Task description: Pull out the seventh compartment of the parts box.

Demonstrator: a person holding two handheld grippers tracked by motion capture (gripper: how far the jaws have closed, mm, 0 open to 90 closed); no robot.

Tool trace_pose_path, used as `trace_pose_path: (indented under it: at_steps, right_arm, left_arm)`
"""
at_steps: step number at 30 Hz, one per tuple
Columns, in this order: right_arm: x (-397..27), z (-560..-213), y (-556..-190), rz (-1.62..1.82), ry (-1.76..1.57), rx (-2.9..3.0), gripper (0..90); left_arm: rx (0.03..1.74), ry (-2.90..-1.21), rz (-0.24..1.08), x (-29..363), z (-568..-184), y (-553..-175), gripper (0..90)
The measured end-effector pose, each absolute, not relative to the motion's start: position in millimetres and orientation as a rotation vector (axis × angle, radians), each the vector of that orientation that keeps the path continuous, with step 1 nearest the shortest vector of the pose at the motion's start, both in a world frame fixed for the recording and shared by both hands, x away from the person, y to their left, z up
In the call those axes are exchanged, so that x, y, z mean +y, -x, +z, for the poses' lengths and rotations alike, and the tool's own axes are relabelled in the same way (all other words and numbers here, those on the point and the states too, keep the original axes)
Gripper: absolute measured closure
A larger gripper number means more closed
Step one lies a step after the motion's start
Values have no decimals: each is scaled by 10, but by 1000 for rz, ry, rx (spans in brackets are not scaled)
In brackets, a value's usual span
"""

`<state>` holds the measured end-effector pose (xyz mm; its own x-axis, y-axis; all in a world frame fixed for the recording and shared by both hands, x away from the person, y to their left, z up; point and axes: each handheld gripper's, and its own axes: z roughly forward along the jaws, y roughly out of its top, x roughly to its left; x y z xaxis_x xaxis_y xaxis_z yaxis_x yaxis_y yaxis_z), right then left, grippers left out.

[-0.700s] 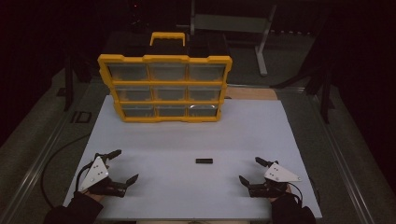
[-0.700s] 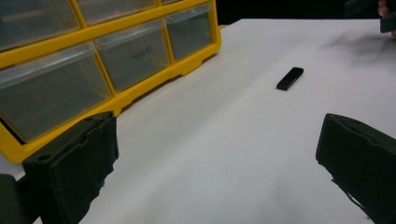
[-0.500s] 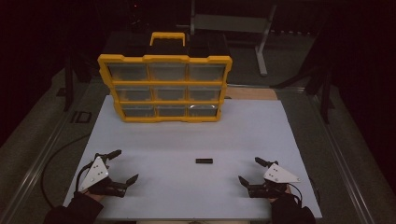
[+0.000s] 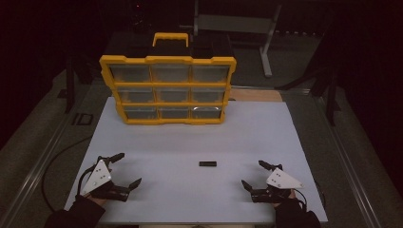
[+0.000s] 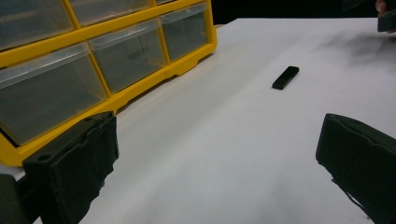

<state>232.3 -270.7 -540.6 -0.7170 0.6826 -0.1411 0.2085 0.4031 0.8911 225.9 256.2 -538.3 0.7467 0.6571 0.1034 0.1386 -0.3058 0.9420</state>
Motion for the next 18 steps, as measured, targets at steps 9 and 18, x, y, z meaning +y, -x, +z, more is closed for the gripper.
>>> trace_pose_path:
  at_steps: [9, 18]
  right_arm:
    - [-2688, -5403, -2316, 1272, -747, 2179, 77]
    - [-2667, -5381, -2308, 1268, -727, 2170, 77]
  left_arm:
    - [568, -1847, 590, 2508, -5306, -2222, 0]
    - [512, -1871, 624, 2389, -5114, -2208, 0]
